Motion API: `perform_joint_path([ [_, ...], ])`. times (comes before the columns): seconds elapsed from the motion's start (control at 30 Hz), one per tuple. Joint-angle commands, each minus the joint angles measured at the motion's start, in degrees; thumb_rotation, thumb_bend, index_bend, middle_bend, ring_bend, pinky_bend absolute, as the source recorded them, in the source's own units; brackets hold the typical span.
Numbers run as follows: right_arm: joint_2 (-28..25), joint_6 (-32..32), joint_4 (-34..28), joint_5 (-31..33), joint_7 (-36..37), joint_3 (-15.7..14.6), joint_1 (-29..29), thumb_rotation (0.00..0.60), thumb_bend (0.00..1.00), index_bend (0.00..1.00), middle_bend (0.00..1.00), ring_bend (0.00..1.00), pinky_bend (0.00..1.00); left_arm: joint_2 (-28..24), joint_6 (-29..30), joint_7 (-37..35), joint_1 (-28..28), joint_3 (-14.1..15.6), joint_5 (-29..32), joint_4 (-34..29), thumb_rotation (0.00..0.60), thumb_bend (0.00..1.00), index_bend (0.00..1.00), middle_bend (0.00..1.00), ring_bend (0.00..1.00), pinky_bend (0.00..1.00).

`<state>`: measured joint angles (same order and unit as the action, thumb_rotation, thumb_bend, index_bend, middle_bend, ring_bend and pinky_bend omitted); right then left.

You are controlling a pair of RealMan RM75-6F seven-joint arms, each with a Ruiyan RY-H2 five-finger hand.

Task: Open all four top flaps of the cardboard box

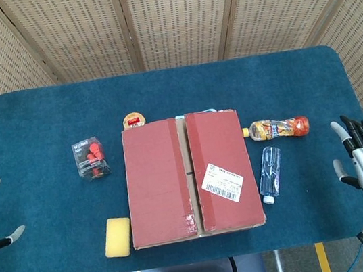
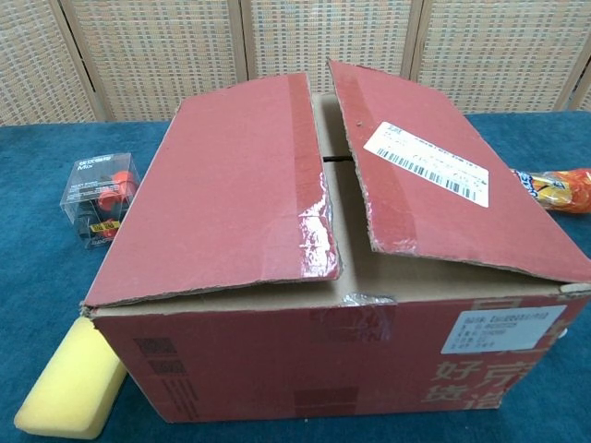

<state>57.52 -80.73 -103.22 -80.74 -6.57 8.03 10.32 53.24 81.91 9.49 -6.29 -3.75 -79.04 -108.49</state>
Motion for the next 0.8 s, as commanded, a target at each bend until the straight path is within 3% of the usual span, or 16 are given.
perform_joint_path([
  [0.03,-0.54,0.54,-0.15,-1.62,2.46,0.05,0.63,0.600,0.75,0.06,0.04,0.00,0.00,-0.06,-0.34,0.15,-0.09,0.18,-0.03,-0.02,0.506,0.11,0.00,0.00,0.00,0.00],
  [0.27,-3.15,4.26,-1.49,-7.62,10.39,0.88,4.82,0.600,0.98,0.10,0.08,0.00,0.00,-0.70,-1.57,1.24,-0.59,0.70,-0.33,-0.22,0.510,0.13,0.00,0.00,0.00,0.00],
  [0.8,-4.70,18.45,-5.53,-20.06,28.19,3.79,22.11,0.600,1.00,0.25,0.21,0.00,0.00,-1.17,-2.67,3.59,-2.05,0.55,-1.28,-0.63,0.510,0.13,0.00,0.00,0.00,0.00],
])
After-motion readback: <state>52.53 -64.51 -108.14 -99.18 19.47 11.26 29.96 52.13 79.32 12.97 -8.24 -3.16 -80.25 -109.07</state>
